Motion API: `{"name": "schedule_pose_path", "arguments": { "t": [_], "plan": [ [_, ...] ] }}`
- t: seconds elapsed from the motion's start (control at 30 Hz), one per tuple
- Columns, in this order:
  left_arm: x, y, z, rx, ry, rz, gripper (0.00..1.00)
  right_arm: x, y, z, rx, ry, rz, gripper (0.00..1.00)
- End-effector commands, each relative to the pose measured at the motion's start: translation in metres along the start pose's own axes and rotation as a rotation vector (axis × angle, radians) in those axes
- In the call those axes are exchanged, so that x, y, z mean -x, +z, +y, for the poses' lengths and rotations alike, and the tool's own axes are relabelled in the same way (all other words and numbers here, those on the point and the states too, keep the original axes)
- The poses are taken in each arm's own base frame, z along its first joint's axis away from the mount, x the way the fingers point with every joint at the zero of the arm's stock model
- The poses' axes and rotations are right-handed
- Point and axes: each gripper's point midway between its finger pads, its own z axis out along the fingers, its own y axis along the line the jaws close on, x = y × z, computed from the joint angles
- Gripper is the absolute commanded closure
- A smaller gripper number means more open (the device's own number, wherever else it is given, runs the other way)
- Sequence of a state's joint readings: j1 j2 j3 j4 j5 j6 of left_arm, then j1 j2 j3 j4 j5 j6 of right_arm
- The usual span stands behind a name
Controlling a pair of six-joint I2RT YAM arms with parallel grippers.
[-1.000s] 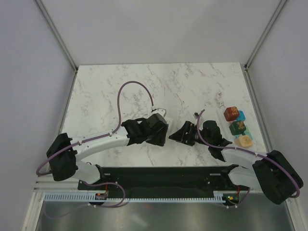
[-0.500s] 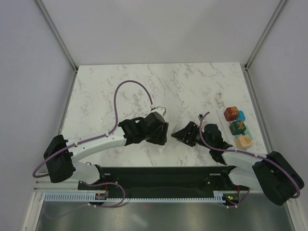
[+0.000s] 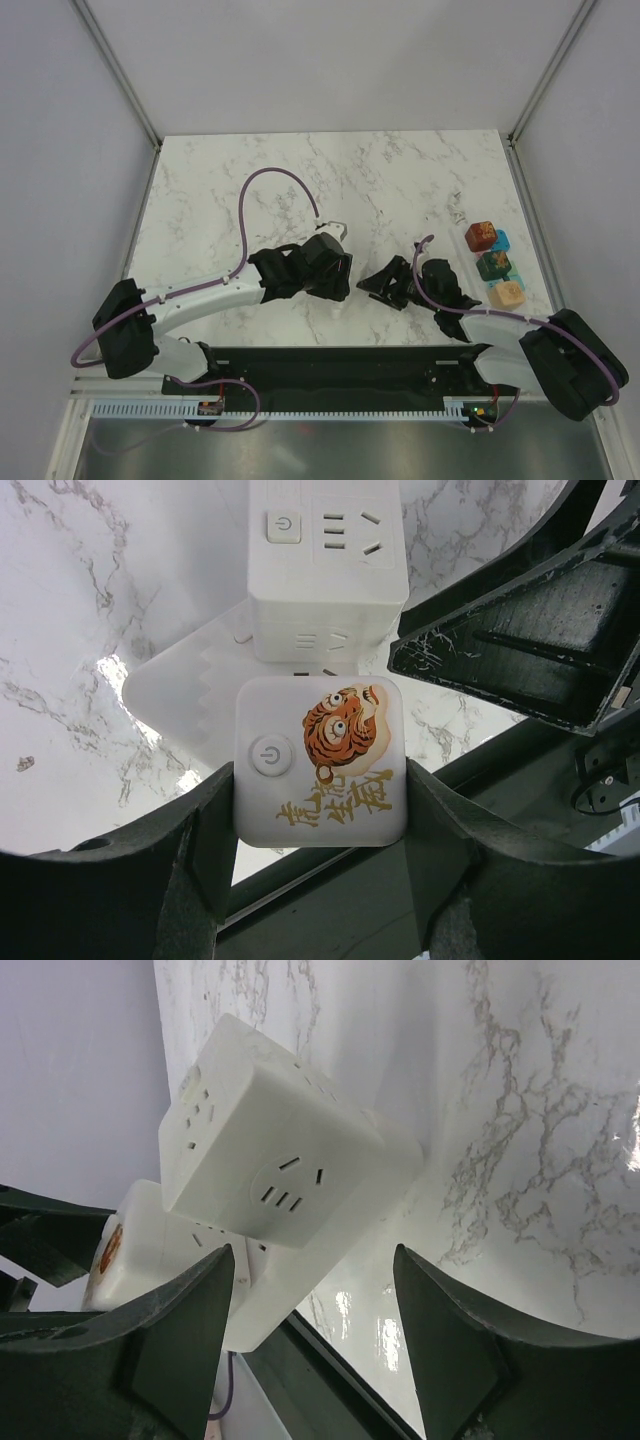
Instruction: Pull the plug off the socket
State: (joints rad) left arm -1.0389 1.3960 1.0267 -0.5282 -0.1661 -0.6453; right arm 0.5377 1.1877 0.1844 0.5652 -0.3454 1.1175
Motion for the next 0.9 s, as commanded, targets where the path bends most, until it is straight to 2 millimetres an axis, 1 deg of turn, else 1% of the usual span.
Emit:
{"name": "schedule_pose_path", "arguments": {
  "t": [0.0,0.13,0.2,0.23,0.27,0.3,0.33,0.37,0.43,0.53,0.7,0.8,0.87],
  "plan": [
    [-0.008,0.01,-0.005,-0.029,-0.021,0.023,0.98,-0.004,-0.003,-0.007,-0.013,-0.012,-0.002,0.27],
    [-0.01,0.013,-0.004,-0.025,-0.016,0.031,0.73,-0.006,-0.003,-0.011,-0.013,-0.002,-0.002,0.27],
    [-0.012,0.015,-0.006,-0.03,-0.008,0.041,0.72,-0.007,-0.002,-0.009,-0.007,-0.002,0.007,0.28],
    [-0.011,0.015,-0.007,-0.031,-0.002,0.042,0.73,-0.008,-0.002,-0.009,-0.006,0.002,0.013,0.28],
    [-0.012,0.016,-0.007,-0.032,0.0,0.046,0.77,-0.009,-0.001,-0.007,0.008,0.001,0.022,0.28],
    [-0.013,0.018,-0.006,-0.028,-0.001,0.052,0.9,-0.009,-0.001,-0.005,0.015,0.004,0.027,0.28],
    [-0.012,0.017,-0.007,-0.03,0.0,0.051,0.96,-0.011,-0.002,-0.005,0.016,0.024,0.03,0.28],
    [-0.013,0.018,-0.007,-0.027,-0.003,0.055,0.98,-0.01,-0.002,-0.003,0.029,0.03,0.025,0.28],
    [-0.011,0.017,-0.008,-0.029,-0.014,0.047,0.98,-0.012,-0.004,-0.006,0.027,0.077,0.018,0.28],
    [-0.005,0.013,-0.01,-0.035,-0.036,0.022,0.98,-0.01,-0.004,-0.002,0.048,0.102,-0.001,0.28],
    [0.007,0.004,-0.015,-0.053,-0.046,-0.024,0.98,-0.008,0.002,0.007,0.059,0.161,-0.025,0.29],
    [0.011,0.003,-0.017,-0.06,-0.047,-0.034,0.98,-0.012,0.005,0.019,0.088,0.192,-0.015,0.29],
    [0.014,0.002,-0.019,-0.066,-0.054,-0.04,0.98,-0.012,0.008,0.02,0.085,0.204,-0.026,0.28]
  ]
}}
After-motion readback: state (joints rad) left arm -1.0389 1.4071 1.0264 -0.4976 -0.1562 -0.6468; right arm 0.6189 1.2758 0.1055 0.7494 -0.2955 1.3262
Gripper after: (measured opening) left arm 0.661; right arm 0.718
